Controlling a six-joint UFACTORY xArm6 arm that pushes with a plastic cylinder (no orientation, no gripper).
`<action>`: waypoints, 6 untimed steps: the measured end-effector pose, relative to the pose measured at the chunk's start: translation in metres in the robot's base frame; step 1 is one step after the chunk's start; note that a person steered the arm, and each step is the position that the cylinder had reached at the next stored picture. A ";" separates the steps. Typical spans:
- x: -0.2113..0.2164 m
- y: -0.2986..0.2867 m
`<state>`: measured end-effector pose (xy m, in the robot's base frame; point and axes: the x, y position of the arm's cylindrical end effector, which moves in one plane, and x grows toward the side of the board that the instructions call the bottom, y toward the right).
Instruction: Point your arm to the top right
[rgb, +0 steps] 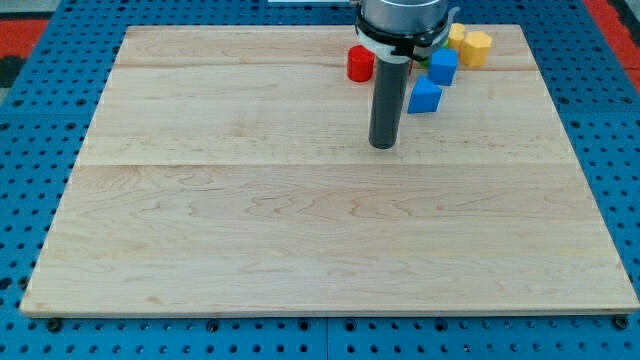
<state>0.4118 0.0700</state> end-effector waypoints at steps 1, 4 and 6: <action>0.000 0.000; -0.003 0.150; -0.127 0.198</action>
